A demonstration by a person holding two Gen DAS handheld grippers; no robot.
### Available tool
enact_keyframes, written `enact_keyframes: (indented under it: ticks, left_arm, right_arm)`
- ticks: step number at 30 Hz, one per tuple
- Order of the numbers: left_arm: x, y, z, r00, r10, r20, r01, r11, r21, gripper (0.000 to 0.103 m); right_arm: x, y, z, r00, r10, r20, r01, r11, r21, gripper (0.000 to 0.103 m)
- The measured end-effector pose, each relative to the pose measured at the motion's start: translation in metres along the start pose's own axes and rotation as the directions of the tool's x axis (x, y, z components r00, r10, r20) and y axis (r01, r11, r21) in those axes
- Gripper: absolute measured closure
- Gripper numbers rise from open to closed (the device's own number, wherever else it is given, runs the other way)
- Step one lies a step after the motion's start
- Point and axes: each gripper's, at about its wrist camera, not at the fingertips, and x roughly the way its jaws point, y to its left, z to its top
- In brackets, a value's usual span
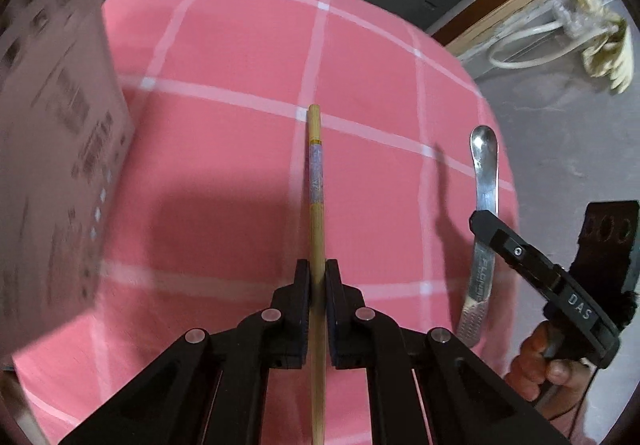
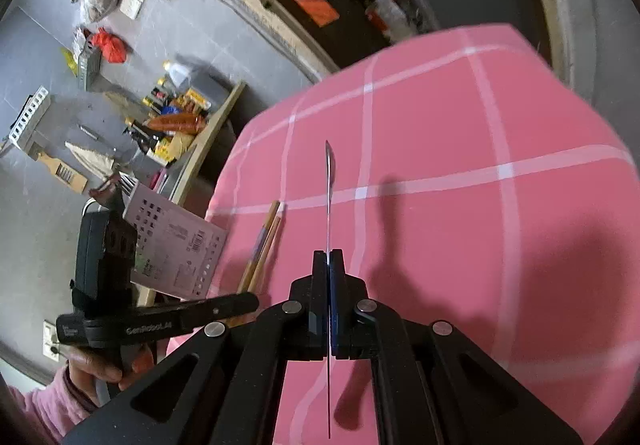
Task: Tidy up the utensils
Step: 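Lift the chopsticks and peeler and carry them over the white caddy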
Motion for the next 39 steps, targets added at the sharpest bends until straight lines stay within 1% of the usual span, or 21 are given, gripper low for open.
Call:
enact_keyframes:
  ticks: [3, 7, 11, 15, 17, 20, 25, 27, 29, 30, 32, 33, 34, 35, 36, 37, 38, 39]
  left_arm:
    - [-0.015, -0.005, -0.014, 0.995, -0.079, 0.052, 0.078, 0.997, 0.022, 0.096]
    - [-0.038, -0.012, -0.023, 0.990, -0.098, 0.104, 0.091, 0.993, 0.071, 0.096]
    - [-0.072, -0.016, -0.023, 0.976, -0.120, 0.182, 0.100, 0.988, 0.119, 0.096]
    - [-0.106, -0.023, -0.021, 0.959, -0.150, 0.241, 0.112, 0.980, 0.166, 0.096]
    - [-0.124, -0.022, -0.016, 0.950, -0.173, 0.260, 0.126, 0.974, 0.187, 0.096]
    - [-0.149, -0.018, -0.014, 0.936, -0.189, 0.298, 0.127, 0.968, 0.216, 0.096]
    - [-0.188, -0.007, -0.010, 0.900, -0.211, 0.381, 0.122, 0.962, 0.245, 0.096]
    - [-0.203, 0.000, -0.008, 0.881, -0.221, 0.418, 0.120, 0.960, 0.253, 0.096]
    - [-0.221, 0.010, -0.003, 0.850, -0.235, 0.471, 0.124, 0.959, 0.254, 0.096]
    - [-0.225, 0.009, 0.002, 0.837, -0.236, 0.493, 0.121, 0.960, 0.253, 0.096]
    - [-0.241, 0.022, 0.008, 0.800, -0.239, 0.551, 0.120, 0.963, 0.243, 0.096]
    - [-0.248, 0.028, 0.010, 0.784, -0.242, 0.572, 0.124, 0.963, 0.238, 0.096]
    - [-0.255, 0.035, 0.012, 0.761, -0.249, 0.599, 0.131, 0.963, 0.233, 0.096]
    - [-0.262, 0.043, 0.015, 0.732, -0.256, 0.632, 0.139, 0.963, 0.229, 0.096]
    - [-0.267, 0.049, 0.018, 0.707, -0.258, 0.658, 0.143, 0.964, 0.224, 0.096]
    - [-0.269, 0.051, 0.022, 0.694, -0.256, 0.673, 0.145, 0.965, 0.217, 0.096]
    - [-0.272, 0.057, 0.026, 0.674, -0.250, 0.695, 0.146, 0.968, 0.206, 0.096]
    - [-0.274, 0.061, 0.028, 0.659, -0.247, 0.710, 0.147, 0.969, 0.200, 0.096]
  right_arm:
    - [-0.016, 0.005, -0.002, 0.999, -0.015, 0.048, 0.015, 1.000, -0.013, 0.101]
    - [-0.037, 0.018, -0.004, 0.992, -0.014, 0.122, 0.017, 1.000, -0.023, 0.101]
    - [-0.057, 0.041, -0.001, 0.978, -0.004, 0.208, 0.014, 0.999, -0.049, 0.101]
    - [-0.072, 0.072, 0.006, 0.960, 0.019, 0.279, 0.004, 0.997, -0.083, 0.101]
    - [-0.079, 0.090, 0.011, 0.949, 0.036, 0.314, -0.001, 0.994, -0.108, 0.101]
    - [-0.088, 0.117, 0.017, 0.928, 0.067, 0.367, -0.012, 0.988, -0.151, 0.101]
    - [-0.098, 0.160, 0.027, 0.888, 0.131, 0.441, -0.038, 0.976, -0.214, 0.101]
    - [-0.100, 0.174, 0.029, 0.875, 0.158, 0.458, -0.055, 0.972, -0.230, 0.101]
    - [-0.097, 0.188, 0.035, 0.865, 0.188, 0.466, -0.078, 0.967, -0.244, 0.101]
    - [-0.094, 0.194, 0.038, 0.859, 0.203, 0.470, -0.092, 0.964, -0.248, 0.101]
    - [-0.089, 0.203, 0.042, 0.847, 0.234, 0.477, -0.124, 0.960, -0.250, 0.101]
    - [-0.086, 0.207, 0.043, 0.841, 0.247, 0.481, -0.137, 0.958, -0.251, 0.101]
    - [-0.081, 0.212, 0.045, 0.833, 0.260, 0.489, -0.147, 0.955, -0.257, 0.101]
    - [-0.078, 0.216, 0.045, 0.827, 0.268, 0.493, -0.152, 0.953, -0.263, 0.101]
    - [-0.073, 0.221, 0.044, 0.822, 0.277, 0.498, -0.158, 0.950, -0.268, 0.101]
    - [-0.068, 0.225, 0.046, 0.813, 0.290, 0.504, -0.169, 0.947, -0.273, 0.101]
    - [-0.064, 0.228, 0.045, 0.808, 0.298, 0.508, -0.176, 0.945, -0.276, 0.101]
    - [-0.059, 0.231, 0.045, 0.802, 0.306, 0.512, -0.181, 0.943, -0.280, 0.101]
